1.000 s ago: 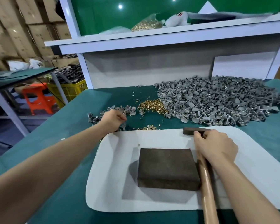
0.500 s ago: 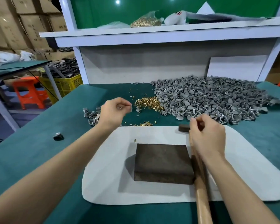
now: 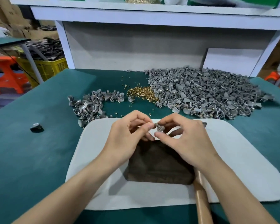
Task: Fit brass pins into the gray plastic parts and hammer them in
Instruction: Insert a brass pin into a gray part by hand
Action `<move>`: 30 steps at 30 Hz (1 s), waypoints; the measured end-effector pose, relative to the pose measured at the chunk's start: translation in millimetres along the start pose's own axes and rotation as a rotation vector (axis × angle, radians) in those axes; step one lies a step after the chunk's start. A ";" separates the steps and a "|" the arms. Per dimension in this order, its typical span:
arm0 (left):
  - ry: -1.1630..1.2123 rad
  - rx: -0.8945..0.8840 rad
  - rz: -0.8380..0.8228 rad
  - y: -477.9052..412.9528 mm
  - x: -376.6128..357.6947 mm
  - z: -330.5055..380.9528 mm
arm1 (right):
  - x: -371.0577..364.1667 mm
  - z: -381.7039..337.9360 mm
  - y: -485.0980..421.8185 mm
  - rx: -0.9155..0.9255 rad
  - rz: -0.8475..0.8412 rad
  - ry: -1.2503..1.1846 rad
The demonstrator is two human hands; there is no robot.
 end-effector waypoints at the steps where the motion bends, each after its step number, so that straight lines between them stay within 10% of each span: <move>1: 0.013 0.007 0.018 -0.2 2.8 -1.9 | 0.9 3.1 -1.1 -0.029 -0.031 -0.058; 9: -0.040 0.017 0.019 0.0 2.0 -6.7 | -22.4 11.0 10.0 -0.158 -0.517 -0.044; 15: -0.050 -0.011 -0.034 3.3 -5.9 -2.9 | 1.1 -4.1 -1.7 -0.015 -0.196 -0.230; 30: -0.254 -0.081 -0.198 5.3 -12.7 9.3 | 4.2 -5.1 -1.5 -0.019 -0.096 -0.268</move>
Point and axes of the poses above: each hand's wrist, its own y-axis away from the middle knuckle, its own x-axis out of the back of the hand, z = x × y, the point moved 9 cm from there along -y, towards the middle knuckle, and after that the axes turned 7 degrees about -y, right-handed, at the moved point
